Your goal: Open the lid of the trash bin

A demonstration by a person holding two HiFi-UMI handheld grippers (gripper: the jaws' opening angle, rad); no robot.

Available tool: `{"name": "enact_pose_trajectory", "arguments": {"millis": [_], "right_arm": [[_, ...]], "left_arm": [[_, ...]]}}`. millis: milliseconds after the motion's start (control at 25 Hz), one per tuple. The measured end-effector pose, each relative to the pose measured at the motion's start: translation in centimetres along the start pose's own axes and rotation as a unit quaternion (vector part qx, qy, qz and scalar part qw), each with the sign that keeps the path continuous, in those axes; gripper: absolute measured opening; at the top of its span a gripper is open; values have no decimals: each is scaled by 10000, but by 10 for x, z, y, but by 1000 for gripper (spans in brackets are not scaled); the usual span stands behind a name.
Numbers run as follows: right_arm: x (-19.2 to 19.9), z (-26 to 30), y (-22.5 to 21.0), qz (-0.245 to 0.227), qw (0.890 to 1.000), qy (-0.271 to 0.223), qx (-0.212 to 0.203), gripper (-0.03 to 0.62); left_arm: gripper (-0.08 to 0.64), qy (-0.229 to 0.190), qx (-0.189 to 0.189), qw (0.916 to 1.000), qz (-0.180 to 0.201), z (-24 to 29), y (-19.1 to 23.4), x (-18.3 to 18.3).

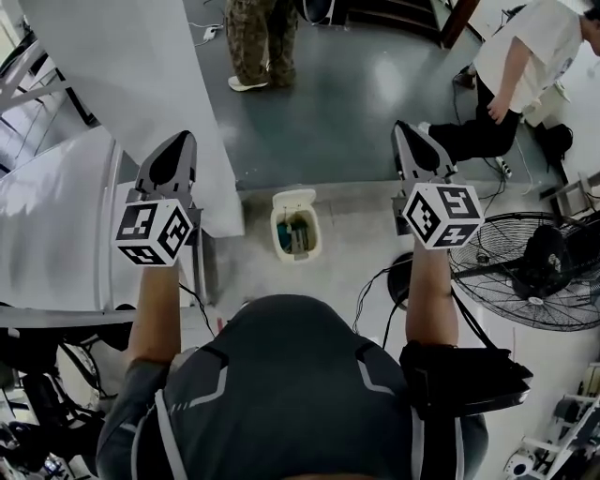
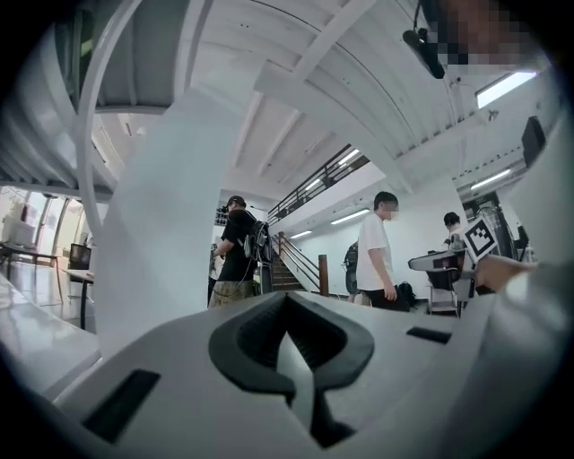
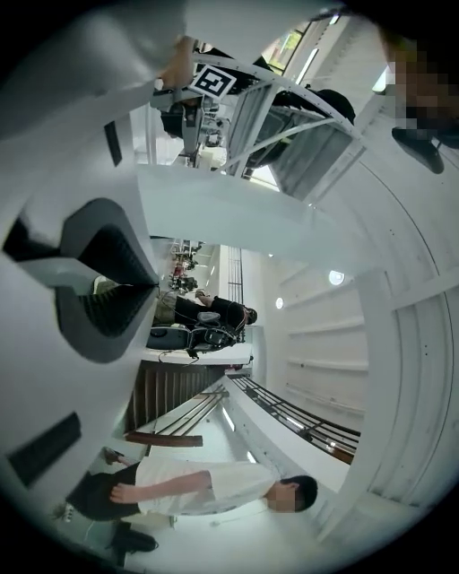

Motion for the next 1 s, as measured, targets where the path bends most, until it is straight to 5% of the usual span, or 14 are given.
{"name": "enact_pose_trajectory", "arguments": {"millis": [240,600,840,1000], "right_arm": [[-2,3,3,-20,10000,23,-23,26],[-3,2,5,-82,9999,94,-40,28],[-4,1,5,-60,9999,104,-26,27],[-4,1,5,-57,9999,113,-41,26]], "left_arm": [[9,-221,112,9996,-99,-3,2,-6],[9,-351,309,9945,-938,-6,7,2],[9,-93,18,9994,-333,-5,3,0],[9,53,161,9989,-444,-2,1,-1]]}}
Point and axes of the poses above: the fingertips, and each gripper's own axes: z forward along the fingers, y to its left, x out of its underside, the point moved 9 cm from there along -z, backward along the fingers, and after that the axes turned 14 degrees about x, right-handed, at the moved point
